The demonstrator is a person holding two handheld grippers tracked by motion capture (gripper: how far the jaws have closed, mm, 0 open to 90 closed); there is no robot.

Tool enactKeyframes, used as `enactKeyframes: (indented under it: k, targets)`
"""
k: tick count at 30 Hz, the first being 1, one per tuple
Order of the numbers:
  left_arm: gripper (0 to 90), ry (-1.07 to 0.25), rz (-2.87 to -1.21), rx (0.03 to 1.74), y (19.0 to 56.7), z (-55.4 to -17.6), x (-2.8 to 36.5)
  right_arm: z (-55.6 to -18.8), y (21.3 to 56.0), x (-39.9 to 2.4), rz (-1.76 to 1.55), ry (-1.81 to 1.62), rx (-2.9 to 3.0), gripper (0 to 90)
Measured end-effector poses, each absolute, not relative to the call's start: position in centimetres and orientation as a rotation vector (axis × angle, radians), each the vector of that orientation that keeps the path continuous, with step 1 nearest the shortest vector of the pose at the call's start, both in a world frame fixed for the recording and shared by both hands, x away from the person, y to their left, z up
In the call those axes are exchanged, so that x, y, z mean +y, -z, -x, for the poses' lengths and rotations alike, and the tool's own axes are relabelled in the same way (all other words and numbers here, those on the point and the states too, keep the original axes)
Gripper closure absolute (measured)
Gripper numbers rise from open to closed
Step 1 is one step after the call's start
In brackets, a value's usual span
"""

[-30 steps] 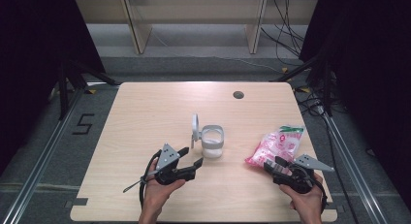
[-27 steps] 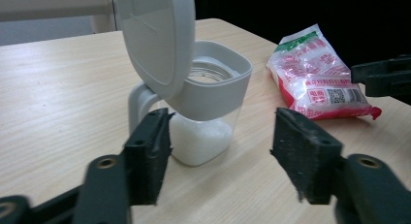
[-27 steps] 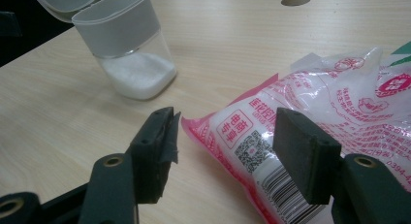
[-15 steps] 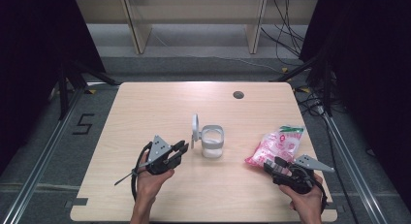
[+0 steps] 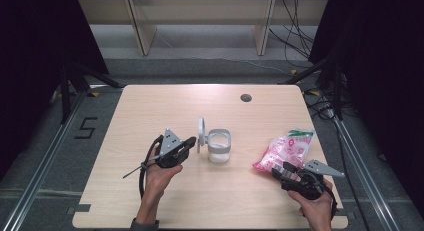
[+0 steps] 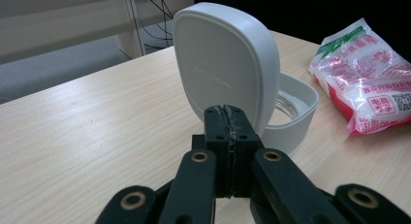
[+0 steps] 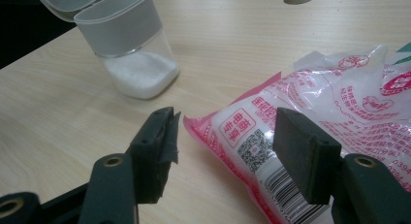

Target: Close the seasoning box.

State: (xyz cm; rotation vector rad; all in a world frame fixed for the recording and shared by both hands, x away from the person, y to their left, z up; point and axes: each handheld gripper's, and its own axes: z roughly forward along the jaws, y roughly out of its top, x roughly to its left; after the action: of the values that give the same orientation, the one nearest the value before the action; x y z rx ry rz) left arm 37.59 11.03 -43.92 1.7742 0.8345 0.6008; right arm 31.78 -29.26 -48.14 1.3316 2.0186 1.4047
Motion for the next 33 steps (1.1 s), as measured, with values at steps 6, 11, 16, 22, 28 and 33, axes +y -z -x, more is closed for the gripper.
enactKeyframes:
  k: [6, 11, 16, 22, 28, 33]
  targets:
    - [88.9, -0.593, -1.778, 0.826, 43.8, -37.9, 10.7, -31.8, 48.1, -29.4, -1.331, -1.387, 2.034, 41.3]
    - [88.9, -0.583, -1.779, 0.806, 43.5, -37.9, 10.5, -31.7, 48.1, -29.3, -1.340, -1.387, 2.034, 41.3]
    - [88.9, -0.592, -1.778, 0.802, 43.1, -38.1, 10.5, -31.7, 48.0, -29.3, -1.340, -1.389, 2.033, 41.4]
    - [88.2, -0.583, -1.782, 0.796, 43.0, -38.2, 10.3, -31.8, 48.1, -29.2, -1.312, -1.420, 2.016, 41.5]
    - [87.8, -0.581, -1.791, 0.792, 43.0, -38.2, 9.9, -31.8, 48.1, -29.2, -1.320, -1.425, 2.018, 41.5]
    - [87.5, -0.579, -1.795, 0.778, 42.9, -38.2, 9.5, -31.8, 48.1, -29.2, -1.315, -1.427, 2.014, 41.5]
